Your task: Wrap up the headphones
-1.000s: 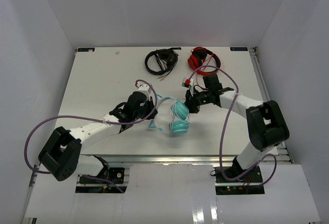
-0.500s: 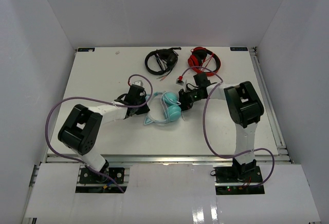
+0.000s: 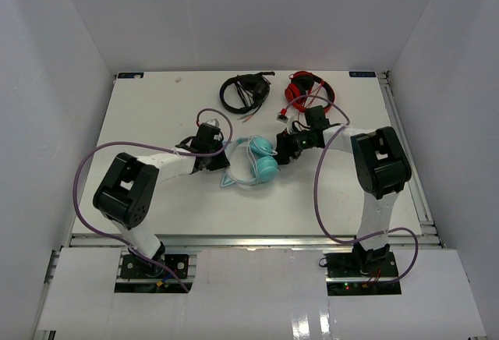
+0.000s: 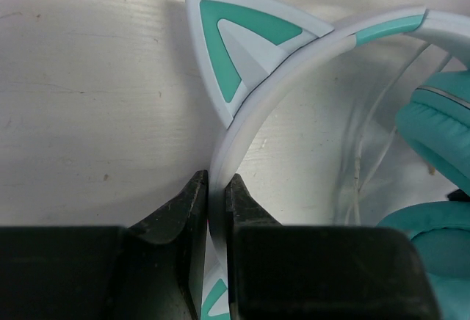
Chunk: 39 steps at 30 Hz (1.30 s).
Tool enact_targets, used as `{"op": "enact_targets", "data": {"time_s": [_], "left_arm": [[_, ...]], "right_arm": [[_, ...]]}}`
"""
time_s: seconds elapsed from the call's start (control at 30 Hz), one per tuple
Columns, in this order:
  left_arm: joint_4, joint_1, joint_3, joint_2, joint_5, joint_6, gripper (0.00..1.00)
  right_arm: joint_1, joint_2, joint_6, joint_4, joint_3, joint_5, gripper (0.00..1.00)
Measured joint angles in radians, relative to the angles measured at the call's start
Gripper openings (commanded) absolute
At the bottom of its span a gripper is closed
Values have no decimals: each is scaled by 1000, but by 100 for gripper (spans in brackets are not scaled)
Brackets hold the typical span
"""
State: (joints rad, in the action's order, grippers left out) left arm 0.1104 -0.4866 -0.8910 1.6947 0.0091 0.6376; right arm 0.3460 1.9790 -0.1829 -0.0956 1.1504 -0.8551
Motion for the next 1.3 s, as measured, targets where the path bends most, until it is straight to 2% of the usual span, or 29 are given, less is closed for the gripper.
{"op": "enact_targets", "data": {"time_s": [0.17,0.27,0.4,0.53,0.63,0.7,0.8,0.97,1.1,1.17,1.3], "left_arm": [[44,-2,-14,0,6,4,24],[61,-2,-20,0,11,10,29],[80,-1,-27,-1,21,17,45],[103,-1,-55,-8,41,25,62],[115,-1,-81,-27,53,24,70],[124,-1,-92,-55,58,17,79],[134,-2,-102,-123,64,-6,87],[158,-1,-106,-294,77,-70,92],[164,-1,-60,-502,115,-153,95],[134,-2,15,-645,134,-210,97],[124,-2,256,-1062,137,-308,98]], "right_arm": [[-47,-65,7,-6,-48,93,75],[-60,-87,12,-9,-64,132,83],[-64,-124,17,-16,-86,186,94],[-74,-170,18,-42,-110,268,96],[-96,-209,15,-65,-134,310,97],[-111,-253,8,-86,-160,335,90],[-130,-350,-17,-125,-194,373,90],[-148,-534,-78,-161,-223,414,90],[-156,-673,-104,-188,-231,450,90],[-156,-759,-102,-183,-253,492,90],[-156,-1005,-58,-163,-345,608,90]]}}
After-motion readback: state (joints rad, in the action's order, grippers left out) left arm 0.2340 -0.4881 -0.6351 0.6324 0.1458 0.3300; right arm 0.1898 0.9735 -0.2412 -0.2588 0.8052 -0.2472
